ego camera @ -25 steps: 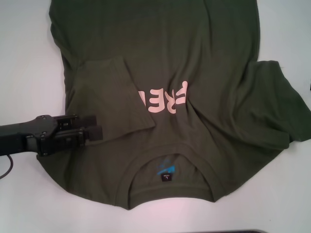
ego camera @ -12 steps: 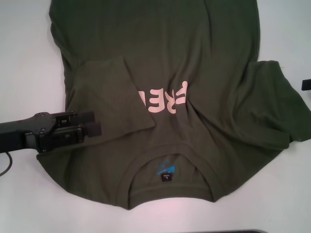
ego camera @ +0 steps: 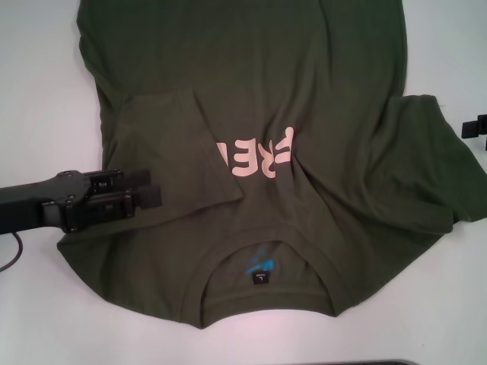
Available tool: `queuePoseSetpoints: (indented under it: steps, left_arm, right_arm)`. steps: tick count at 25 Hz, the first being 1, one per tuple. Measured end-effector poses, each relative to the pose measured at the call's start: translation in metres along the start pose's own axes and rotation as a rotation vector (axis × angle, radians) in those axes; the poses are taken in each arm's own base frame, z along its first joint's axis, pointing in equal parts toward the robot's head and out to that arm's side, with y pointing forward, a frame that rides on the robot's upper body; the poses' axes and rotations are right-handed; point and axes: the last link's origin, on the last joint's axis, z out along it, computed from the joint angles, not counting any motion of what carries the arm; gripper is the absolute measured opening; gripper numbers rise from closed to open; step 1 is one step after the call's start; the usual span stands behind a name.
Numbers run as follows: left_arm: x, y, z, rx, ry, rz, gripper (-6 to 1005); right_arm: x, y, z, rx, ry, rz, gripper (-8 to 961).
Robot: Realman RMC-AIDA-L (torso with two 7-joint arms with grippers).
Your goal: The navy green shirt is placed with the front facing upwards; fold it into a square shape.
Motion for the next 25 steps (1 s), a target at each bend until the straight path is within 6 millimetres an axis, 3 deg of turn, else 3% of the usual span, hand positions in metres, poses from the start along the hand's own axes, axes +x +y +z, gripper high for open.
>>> queuePoseSetpoints:
  steps: [25]
  left_arm:
    - [0.0, -0.002, 0.001, 0.01, 0.003, -0.001, 613]
  right_arm:
    - [-0.006, 0.008, 0.015, 0.029, 0.028, -0.049, 729]
